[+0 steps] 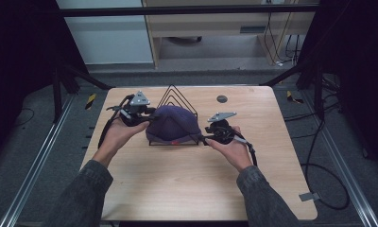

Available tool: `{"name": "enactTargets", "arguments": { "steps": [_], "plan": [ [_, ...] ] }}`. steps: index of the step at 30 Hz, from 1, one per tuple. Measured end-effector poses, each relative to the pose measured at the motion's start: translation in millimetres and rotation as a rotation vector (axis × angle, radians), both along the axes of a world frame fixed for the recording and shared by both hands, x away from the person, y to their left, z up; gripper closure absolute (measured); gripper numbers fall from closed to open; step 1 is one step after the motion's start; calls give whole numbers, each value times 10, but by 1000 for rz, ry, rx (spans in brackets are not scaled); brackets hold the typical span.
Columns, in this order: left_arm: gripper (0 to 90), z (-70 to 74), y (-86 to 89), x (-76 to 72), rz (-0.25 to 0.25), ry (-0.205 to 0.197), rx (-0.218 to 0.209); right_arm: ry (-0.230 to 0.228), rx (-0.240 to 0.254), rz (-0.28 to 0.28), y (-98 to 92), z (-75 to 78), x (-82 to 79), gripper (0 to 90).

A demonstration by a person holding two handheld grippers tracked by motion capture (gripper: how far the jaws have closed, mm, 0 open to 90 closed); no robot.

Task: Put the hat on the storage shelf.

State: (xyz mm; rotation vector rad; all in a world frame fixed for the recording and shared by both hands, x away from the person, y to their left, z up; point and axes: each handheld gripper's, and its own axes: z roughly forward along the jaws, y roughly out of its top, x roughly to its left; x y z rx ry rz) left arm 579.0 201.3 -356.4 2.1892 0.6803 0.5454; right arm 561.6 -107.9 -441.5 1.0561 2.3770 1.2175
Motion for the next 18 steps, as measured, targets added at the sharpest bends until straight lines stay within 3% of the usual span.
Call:
{"name": "enactTargets", "arguments": {
  "steps": [7,18],
  "plan": [
    [595,69,21,-71,13,-22,-8,-13,-4,5,14,62,-49,419],
    [467,152,-64,-231,29,-55,9,-39,-11,-9,5,215,-93,353]
  ]
}}
